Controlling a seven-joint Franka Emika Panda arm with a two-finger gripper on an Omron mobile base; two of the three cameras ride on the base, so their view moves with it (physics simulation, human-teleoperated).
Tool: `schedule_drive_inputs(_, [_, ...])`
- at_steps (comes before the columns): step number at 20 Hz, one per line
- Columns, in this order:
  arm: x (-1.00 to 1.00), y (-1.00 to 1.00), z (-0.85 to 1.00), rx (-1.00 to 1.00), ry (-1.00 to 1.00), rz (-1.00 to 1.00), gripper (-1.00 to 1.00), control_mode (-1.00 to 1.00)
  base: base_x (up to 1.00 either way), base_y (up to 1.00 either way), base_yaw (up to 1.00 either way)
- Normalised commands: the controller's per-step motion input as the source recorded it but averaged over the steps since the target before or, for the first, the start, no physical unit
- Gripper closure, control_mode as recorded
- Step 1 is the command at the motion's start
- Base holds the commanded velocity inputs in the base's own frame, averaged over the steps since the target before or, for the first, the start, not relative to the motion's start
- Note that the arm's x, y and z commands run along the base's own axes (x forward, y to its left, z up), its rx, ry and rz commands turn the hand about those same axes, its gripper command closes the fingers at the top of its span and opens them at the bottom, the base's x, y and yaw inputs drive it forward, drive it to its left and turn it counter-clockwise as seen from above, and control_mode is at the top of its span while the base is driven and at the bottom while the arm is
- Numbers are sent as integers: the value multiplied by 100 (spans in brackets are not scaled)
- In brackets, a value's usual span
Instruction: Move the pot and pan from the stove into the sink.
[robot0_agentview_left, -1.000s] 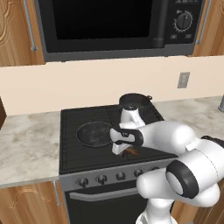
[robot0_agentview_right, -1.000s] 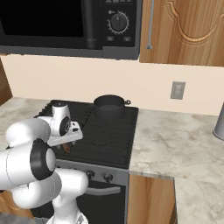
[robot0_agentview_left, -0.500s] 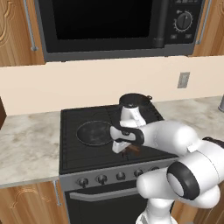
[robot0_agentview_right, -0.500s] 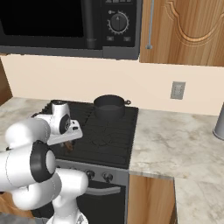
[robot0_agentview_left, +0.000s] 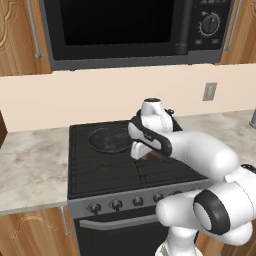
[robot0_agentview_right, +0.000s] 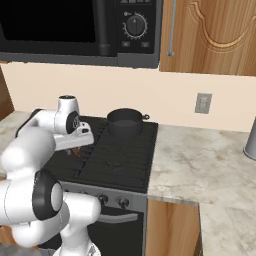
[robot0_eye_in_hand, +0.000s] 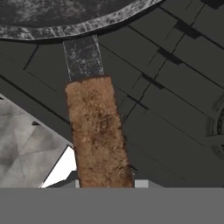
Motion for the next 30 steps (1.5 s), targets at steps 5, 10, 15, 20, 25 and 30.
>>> schedule_drive_inputs(5, [-20, -26, 76, 0, 0, 0, 100, -100, 0, 0, 0])
schedule_drive_inputs(10, [-56, -44, 51, 5, -11, 4, 100, -100, 0, 0, 0])
schedule_drive_inputs(15, [-80, -43, 26, 9, -22, 9, 100, -100, 0, 0, 0])
schedule_drive_inputs(20, [-79, -40, 23, 10, -24, 9, 100, -100, 0, 0, 0])
schedule_drive_inputs(25, [-81, -24, 23, 10, -26, 7, 100, -100, 0, 0, 0])
schedule_drive_inputs(30, [-41, -7, 10, 4, -13, 4, 100, -100, 0, 0, 0])
